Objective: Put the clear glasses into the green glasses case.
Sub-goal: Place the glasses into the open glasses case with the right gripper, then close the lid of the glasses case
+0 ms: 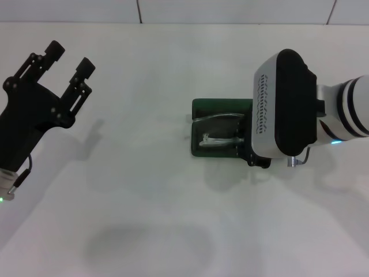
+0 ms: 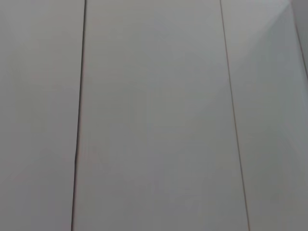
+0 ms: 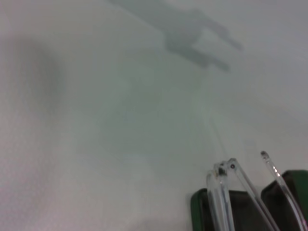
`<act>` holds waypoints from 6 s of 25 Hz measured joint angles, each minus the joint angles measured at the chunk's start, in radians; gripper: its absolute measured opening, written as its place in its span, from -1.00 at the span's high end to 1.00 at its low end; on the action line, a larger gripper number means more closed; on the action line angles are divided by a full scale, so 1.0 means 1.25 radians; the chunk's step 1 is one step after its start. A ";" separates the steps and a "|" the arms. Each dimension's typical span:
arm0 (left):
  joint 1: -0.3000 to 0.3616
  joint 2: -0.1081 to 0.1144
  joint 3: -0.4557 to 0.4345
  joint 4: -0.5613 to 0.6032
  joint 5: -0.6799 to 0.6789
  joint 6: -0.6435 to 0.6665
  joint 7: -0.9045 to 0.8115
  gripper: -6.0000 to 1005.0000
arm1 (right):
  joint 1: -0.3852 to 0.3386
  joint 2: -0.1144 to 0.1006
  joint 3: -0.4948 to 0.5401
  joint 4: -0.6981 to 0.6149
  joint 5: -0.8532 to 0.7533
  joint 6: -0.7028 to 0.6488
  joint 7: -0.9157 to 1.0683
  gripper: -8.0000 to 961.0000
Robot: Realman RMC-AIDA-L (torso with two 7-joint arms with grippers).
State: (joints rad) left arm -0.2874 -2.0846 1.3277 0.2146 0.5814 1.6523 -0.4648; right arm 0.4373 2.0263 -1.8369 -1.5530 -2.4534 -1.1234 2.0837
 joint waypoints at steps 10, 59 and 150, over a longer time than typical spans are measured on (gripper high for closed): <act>-0.002 -0.001 0.001 0.000 0.000 -0.009 0.000 -0.17 | 0.003 0.001 -0.065 -0.001 -0.111 0.023 0.112 0.48; -0.033 0.000 0.002 -0.015 0.011 -0.028 -0.015 -0.17 | -0.003 0.001 -0.114 0.048 -0.177 0.117 0.199 0.38; -0.052 -0.001 0.003 -0.021 0.011 -0.042 -0.011 -0.18 | 0.094 0.002 -0.080 0.069 -0.129 -0.009 0.195 0.04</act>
State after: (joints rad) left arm -0.3529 -2.0862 1.3315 0.1887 0.5951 1.5999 -0.4784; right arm 0.5544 2.0283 -1.9369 -1.4672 -2.6151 -1.1341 2.3279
